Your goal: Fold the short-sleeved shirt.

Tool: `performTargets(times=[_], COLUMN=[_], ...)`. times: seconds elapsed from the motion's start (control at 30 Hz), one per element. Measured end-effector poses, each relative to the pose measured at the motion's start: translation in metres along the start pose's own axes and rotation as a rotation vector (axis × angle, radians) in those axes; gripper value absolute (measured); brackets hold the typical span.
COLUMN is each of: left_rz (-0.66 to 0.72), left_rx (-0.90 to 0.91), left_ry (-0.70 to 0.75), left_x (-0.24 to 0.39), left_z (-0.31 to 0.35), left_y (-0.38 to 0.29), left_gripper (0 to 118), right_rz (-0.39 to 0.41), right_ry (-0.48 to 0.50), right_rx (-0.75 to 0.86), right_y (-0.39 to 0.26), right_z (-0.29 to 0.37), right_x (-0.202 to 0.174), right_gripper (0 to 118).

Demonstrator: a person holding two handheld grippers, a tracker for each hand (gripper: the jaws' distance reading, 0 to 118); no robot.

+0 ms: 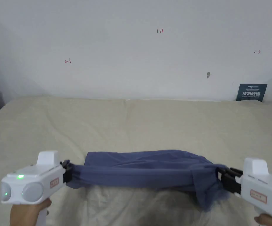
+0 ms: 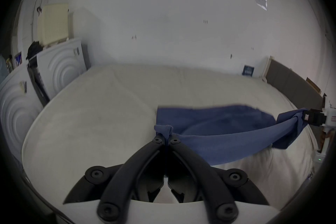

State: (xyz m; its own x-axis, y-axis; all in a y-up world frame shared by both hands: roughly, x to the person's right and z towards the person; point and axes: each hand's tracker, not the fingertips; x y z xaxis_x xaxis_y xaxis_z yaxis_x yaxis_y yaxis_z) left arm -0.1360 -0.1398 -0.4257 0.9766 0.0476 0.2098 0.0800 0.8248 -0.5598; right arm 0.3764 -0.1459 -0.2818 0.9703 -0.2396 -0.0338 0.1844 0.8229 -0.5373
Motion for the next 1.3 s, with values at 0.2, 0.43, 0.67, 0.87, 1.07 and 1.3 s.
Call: performTargets(times=[0.2, 0.43, 0.67, 0.87, 1.07, 1.3], left_rz=[0.052, 0.093, 0.065, 0.092, 0.192, 0.098], left_rx=[-0.134, -0.297, -0.424, -0.4, -0.196, 0.243], left_ry=[0.004, 0.041, 0.087, 0.114, 0.053, 0.029], left_x=[-0.012, -0.023, -0.024, -0.017, -0.004, 0.039], left_z=[0.064, 0.114, 0.108, 0.112, 0.143, 0.19], left_y=[-0.102, -0.19, -0.241, -0.237, -0.185, -0.093], left_gripper=[2, 2, 2, 36, 118, 117], right_rz=[-0.059, -0.141, -0.182, -0.215, -0.116, 0.084], right_ry=[0.008, -0.011, -0.139, -0.178, -0.243, -0.35], right_rx=[-0.107, -0.259, -0.436, -0.414, -0.19, 0.251], right_y=[-0.096, -0.184, -0.235, -0.23, -0.166, -0.075], right_z=[0.063, 0.111, 0.098, 0.097, 0.132, 0.174], right_x=[-0.027, -0.038, -0.038, -0.042, -0.057, -0.094], right_gripper=[4, 4, 4, 29, 109, 110])
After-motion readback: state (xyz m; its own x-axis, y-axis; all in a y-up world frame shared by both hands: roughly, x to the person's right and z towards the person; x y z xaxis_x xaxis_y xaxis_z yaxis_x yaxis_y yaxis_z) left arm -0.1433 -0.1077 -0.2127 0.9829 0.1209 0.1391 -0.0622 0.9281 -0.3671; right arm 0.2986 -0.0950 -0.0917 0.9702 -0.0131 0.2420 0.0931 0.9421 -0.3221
